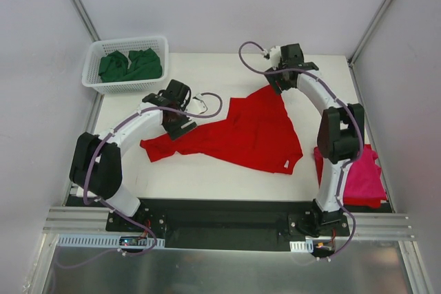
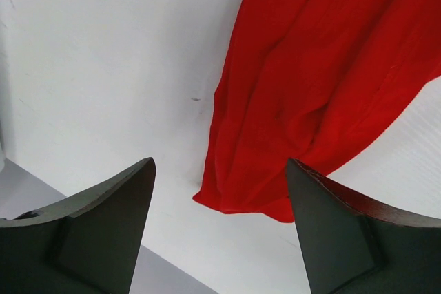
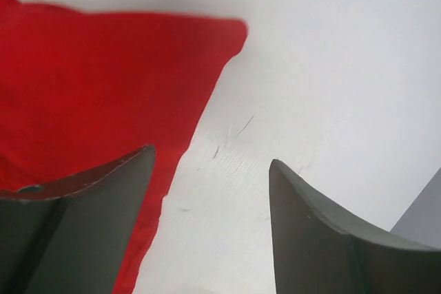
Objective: Fold and stack the t-shirts
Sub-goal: Flatten out the tshirt
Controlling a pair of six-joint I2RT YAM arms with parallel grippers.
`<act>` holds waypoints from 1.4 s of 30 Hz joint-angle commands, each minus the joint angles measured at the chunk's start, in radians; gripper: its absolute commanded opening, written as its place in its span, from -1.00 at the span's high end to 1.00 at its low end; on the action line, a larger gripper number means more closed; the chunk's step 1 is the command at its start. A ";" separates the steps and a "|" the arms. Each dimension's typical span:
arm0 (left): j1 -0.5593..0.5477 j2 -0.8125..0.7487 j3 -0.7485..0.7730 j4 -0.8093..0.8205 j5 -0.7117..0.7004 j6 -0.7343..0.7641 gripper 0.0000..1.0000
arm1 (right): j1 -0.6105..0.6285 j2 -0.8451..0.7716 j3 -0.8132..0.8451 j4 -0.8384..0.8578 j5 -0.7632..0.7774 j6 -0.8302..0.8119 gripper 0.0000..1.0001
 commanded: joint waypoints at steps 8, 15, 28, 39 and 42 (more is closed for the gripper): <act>0.001 -0.083 -0.152 -0.008 0.016 -0.006 -0.51 | -0.059 0.294 0.432 -0.122 -0.178 0.154 -0.36; 0.001 -0.143 -0.167 -0.031 0.027 -0.036 -0.51 | -0.074 0.377 0.506 -0.149 -0.194 0.184 -0.37; 0.001 -0.148 -0.152 -0.053 0.070 -0.062 -0.50 | -0.093 0.440 0.532 -0.202 -0.257 0.171 -0.43; 0.001 -0.169 -0.170 -0.063 0.084 -0.078 -0.49 | -0.090 0.509 0.595 -0.247 -0.290 0.148 -0.42; -0.001 -0.172 -0.169 -0.066 0.084 -0.079 -0.49 | -0.090 0.509 0.601 -0.259 -0.308 0.132 0.44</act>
